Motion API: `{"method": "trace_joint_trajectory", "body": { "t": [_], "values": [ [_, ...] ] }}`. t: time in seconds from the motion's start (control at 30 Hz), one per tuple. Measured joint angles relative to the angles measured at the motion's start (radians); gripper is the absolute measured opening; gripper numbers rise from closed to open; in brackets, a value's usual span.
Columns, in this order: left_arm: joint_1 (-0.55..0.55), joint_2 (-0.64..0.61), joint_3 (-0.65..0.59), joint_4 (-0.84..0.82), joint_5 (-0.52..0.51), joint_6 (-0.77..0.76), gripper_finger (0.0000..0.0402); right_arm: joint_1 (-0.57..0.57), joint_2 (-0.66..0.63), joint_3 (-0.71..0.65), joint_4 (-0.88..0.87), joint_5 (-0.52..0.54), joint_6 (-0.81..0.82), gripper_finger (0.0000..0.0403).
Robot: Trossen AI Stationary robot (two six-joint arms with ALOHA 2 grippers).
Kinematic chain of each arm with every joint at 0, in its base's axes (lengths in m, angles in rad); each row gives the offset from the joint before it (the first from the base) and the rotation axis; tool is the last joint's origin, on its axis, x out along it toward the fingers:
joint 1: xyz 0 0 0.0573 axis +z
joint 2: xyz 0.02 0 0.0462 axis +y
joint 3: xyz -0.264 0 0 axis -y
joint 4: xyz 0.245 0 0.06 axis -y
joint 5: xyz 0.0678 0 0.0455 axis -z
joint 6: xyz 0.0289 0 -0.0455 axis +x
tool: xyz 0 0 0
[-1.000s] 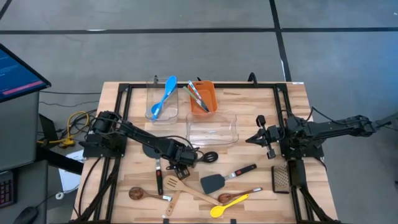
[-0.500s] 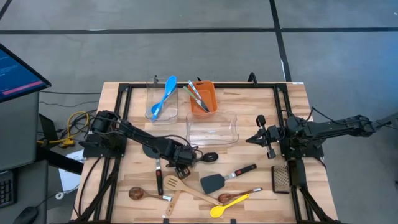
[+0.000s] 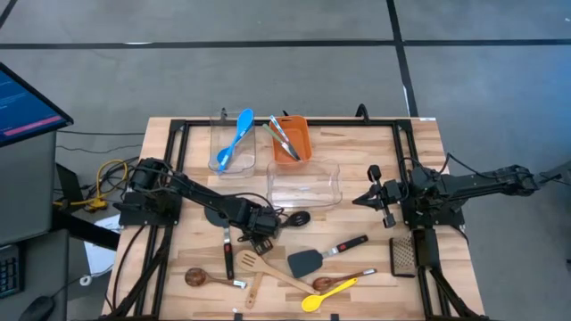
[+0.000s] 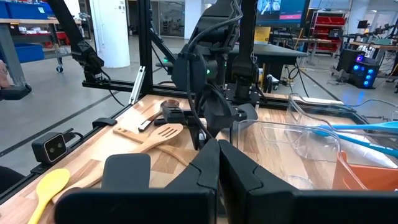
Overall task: Pick & Place Kitchen Items
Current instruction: Put the black slotted spatula into the top transparent bin
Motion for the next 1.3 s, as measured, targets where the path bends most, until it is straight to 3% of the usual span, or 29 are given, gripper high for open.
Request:
{"method": "trace_joint_trajectory", "body": {
  "t": [0.2, 0.73, 1.3],
  "values": [
    [0.0, -0.004, -0.001, 0.003, 0.007, 0.002, 0.006, 0.0, 0.0, 0.0, 0.0, 0.0, 0.0, 0.0],
    [-0.083, -0.18, -0.005, 0.003, 0.007, 0.067, 0.0057, 0.0, 0.0, 0.0, 0.0, 0.0, 0.0, 0.0],
    [-0.133, -0.434, -0.003, 0.033, -0.324, 0.123, 0.0057, 0.0, 0.0, 0.0, 0.0, 0.0, 0.001, 0.0]
  ]
}}
